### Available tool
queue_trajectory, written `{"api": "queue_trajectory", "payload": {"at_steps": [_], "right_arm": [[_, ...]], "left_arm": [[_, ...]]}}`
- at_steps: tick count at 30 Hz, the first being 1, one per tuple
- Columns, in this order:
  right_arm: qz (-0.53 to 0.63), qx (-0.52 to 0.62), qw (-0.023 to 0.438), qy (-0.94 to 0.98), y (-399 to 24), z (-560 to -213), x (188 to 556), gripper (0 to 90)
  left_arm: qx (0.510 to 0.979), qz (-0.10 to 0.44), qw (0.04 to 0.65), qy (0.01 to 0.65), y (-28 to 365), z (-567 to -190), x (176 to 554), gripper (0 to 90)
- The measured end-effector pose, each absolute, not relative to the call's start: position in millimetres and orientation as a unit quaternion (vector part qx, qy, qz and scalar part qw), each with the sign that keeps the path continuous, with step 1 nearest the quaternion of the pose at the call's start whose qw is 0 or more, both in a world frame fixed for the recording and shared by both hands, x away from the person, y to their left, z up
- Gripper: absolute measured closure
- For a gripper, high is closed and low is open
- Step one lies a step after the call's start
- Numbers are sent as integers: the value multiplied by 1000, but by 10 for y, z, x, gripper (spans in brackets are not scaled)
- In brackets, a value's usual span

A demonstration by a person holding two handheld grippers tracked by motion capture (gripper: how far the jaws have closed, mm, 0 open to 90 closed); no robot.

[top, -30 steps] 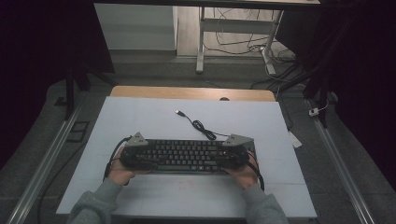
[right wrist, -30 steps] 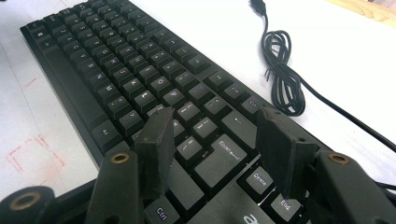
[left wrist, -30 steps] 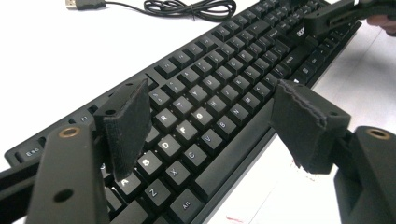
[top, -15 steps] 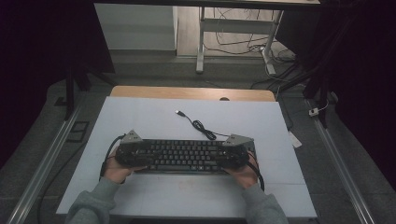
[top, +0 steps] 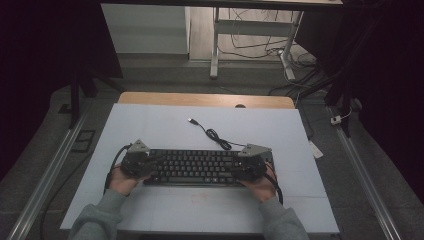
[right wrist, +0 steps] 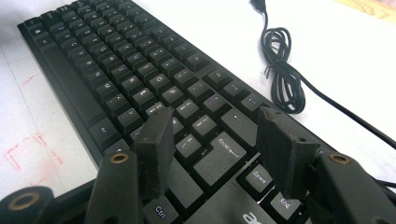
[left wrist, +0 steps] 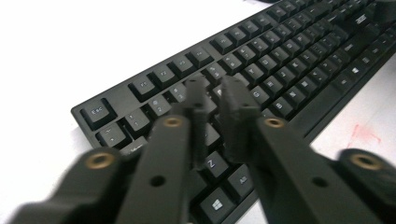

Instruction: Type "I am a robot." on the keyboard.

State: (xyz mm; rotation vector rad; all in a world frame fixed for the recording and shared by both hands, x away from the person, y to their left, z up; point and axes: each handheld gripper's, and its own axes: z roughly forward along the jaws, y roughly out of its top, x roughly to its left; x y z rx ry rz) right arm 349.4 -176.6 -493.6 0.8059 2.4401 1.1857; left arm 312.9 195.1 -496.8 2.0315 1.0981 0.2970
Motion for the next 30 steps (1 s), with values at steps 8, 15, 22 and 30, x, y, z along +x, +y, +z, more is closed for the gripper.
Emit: {"api": "queue_trajectory", "payload": {"at_steps": [8,15,22,30], "right_arm": [[412,281,156,852,-1763,-4935,3492,466],[410,282,157,853,-1763,-4935,3492,465],[409,281,156,854,-1758,-4939,3492,464],[410,280,155,854,-1758,-4940,3494,464]], "left_arm": [[814,114,372,431,1927,-5032,3153,887],[821,110,355,433,1937,-5087,3176,887],[826,108,343,434,1928,-5129,3187,887],[831,110,330,434,1910,-5170,3204,886]]}}
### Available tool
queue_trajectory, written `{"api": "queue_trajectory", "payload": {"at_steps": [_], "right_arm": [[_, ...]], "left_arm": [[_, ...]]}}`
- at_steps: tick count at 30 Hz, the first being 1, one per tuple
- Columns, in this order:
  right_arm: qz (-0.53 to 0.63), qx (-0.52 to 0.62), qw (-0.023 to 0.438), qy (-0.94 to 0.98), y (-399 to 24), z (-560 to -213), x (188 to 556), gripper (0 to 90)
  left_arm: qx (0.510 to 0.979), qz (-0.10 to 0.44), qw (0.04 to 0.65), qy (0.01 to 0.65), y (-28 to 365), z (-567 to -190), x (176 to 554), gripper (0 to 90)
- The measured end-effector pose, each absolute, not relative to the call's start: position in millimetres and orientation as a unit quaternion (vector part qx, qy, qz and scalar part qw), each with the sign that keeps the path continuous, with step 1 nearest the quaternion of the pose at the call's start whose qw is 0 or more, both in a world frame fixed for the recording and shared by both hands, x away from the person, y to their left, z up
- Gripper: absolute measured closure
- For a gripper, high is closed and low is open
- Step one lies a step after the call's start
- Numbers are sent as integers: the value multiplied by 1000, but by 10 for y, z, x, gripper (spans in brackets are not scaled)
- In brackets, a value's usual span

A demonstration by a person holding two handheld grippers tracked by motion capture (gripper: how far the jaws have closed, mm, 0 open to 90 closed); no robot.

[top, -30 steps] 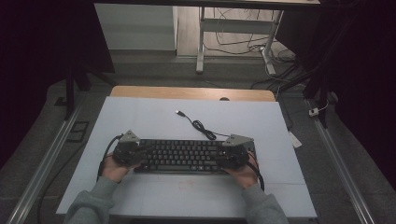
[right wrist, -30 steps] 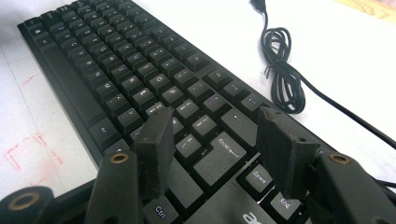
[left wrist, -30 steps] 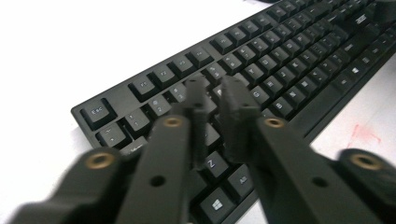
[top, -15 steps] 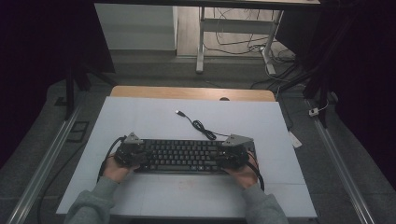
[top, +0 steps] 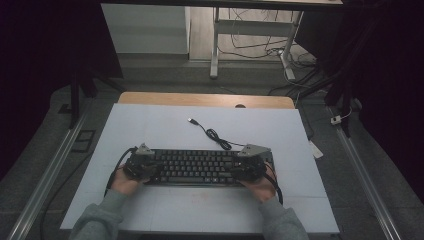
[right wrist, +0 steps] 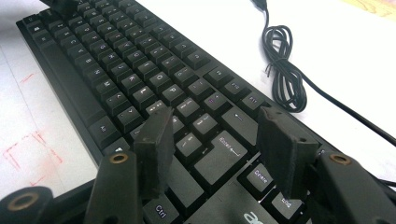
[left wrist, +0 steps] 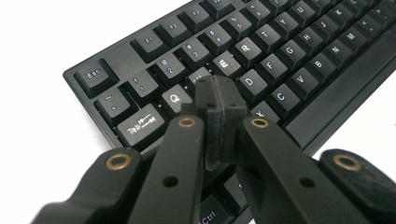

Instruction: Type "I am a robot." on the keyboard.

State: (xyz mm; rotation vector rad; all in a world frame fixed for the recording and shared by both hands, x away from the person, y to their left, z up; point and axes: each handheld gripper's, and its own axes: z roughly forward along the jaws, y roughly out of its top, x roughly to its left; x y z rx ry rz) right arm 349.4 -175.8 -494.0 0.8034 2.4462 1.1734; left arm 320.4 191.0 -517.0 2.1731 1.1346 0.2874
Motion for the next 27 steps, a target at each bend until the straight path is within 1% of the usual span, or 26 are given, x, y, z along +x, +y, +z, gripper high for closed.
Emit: {"api": "queue_trajectory", "payload": {"at_steps": [15,19,22,24,25,27], "right_arm": [[409,280,156,854,-1761,-4942,3498,463],[409,282,158,854,-1764,-4936,3493,463],[410,282,158,853,-1764,-4935,3492,463],[408,283,159,853,-1765,-4937,3495,463],[410,282,157,853,-1767,-4939,3498,463],[409,282,157,853,-1770,-4940,3501,463]], "left_arm": [[834,113,322,433,1886,-5209,3212,886],[833,114,325,434,1887,-5201,3203,886],[828,114,338,432,1903,-5177,3193,883],[822,117,353,431,1924,-5150,3183,849],[818,118,361,431,1936,-5136,3179,813],[807,124,377,437,1955,-5113,3173,701]]}}
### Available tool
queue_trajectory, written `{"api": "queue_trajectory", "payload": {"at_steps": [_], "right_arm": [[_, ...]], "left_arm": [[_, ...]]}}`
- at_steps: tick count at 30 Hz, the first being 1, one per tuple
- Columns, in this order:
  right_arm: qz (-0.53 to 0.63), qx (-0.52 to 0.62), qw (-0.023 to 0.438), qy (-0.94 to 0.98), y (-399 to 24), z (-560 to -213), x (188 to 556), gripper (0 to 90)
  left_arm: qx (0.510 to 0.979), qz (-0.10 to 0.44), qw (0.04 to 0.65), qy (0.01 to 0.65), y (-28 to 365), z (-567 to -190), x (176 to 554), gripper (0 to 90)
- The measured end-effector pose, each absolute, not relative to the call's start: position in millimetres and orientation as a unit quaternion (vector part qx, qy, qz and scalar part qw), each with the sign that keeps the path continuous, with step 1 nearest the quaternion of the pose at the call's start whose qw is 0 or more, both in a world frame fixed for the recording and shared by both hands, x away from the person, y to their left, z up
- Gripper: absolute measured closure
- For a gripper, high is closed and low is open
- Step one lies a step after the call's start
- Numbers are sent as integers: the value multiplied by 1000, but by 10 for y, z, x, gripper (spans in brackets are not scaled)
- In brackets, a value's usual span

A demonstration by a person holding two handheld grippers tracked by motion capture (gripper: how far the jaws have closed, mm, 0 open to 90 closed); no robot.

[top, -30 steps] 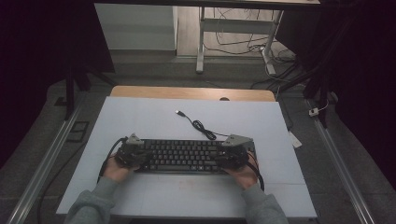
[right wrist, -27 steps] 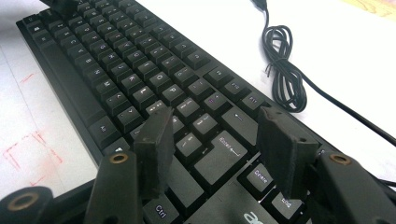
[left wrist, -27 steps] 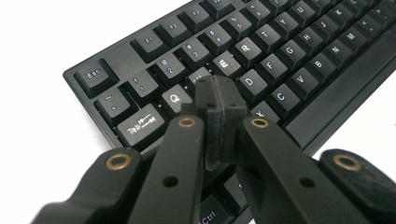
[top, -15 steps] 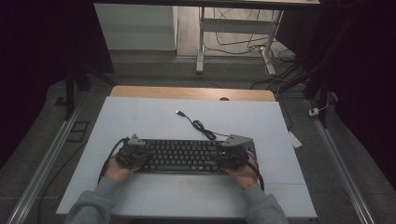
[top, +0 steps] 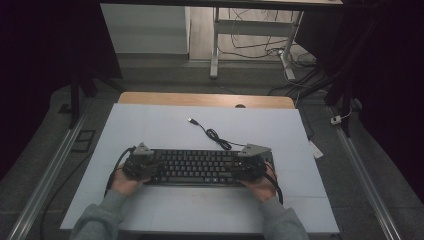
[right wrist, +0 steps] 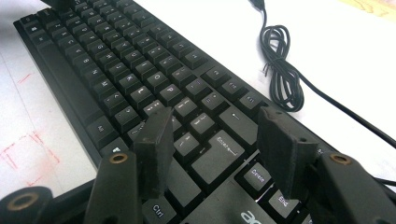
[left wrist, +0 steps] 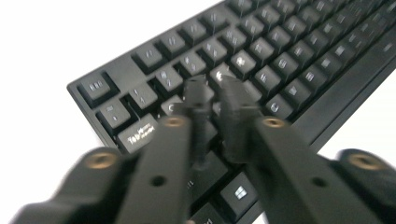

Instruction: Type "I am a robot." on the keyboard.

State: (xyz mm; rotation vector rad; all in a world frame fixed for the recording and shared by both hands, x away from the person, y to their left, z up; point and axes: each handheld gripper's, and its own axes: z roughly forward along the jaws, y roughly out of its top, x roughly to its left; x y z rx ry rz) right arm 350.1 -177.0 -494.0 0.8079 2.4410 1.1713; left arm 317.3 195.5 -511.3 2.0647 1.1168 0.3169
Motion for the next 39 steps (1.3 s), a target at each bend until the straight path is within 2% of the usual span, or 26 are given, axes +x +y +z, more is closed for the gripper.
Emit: {"api": "queue_trajectory", "payload": {"at_steps": [4,10,33,39], "right_arm": [[409,284,157,853,-1770,-4937,3497,463],[408,285,157,853,-1776,-4939,3501,463],[407,285,160,853,-1783,-4933,3501,463],[407,285,159,853,-1783,-4935,3502,460]], "left_arm": [[798,125,390,441,1985,-5081,3164,545],[795,125,396,442,1997,-5057,3158,442],[790,121,436,414,1930,-4840,3070,319],[794,118,438,405,1893,-4829,3057,313]]}}
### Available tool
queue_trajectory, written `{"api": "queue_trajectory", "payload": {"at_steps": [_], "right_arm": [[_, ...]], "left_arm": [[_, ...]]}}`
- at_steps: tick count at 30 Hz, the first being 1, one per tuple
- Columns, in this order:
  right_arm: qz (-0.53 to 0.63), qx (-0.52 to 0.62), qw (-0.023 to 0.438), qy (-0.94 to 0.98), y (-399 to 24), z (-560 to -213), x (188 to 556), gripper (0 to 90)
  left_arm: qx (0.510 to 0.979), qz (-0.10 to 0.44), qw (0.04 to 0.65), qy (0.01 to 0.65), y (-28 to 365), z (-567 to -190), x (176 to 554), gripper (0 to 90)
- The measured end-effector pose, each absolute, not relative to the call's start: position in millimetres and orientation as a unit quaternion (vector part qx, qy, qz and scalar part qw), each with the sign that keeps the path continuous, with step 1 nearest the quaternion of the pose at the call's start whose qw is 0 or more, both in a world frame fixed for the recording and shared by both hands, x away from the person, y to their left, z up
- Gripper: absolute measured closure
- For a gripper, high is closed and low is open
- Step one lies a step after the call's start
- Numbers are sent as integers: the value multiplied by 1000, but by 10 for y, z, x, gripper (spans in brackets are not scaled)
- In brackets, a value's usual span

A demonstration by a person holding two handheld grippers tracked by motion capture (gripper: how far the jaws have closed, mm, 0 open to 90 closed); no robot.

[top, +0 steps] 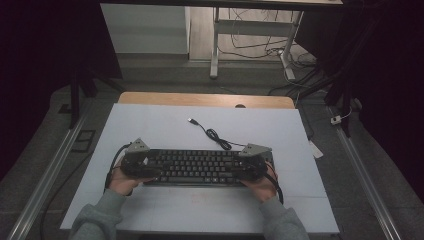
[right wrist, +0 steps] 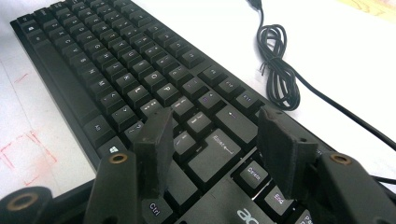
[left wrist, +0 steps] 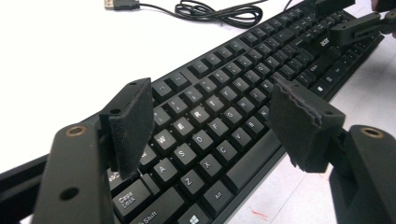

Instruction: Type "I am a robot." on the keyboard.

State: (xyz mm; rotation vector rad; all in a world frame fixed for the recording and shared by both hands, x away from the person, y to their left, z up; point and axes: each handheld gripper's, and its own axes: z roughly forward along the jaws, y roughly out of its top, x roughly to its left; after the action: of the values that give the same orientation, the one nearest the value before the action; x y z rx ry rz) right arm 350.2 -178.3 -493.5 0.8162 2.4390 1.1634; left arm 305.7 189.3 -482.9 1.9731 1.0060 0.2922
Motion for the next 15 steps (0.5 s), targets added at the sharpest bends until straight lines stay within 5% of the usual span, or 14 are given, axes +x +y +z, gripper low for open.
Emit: {"api": "queue_trajectory", "payload": {"at_steps": [15], "right_arm": [[407,284,160,853,-1779,-4938,3501,459]], "left_arm": [[817,110,431,367,1719,-4832,2995,553]]}}
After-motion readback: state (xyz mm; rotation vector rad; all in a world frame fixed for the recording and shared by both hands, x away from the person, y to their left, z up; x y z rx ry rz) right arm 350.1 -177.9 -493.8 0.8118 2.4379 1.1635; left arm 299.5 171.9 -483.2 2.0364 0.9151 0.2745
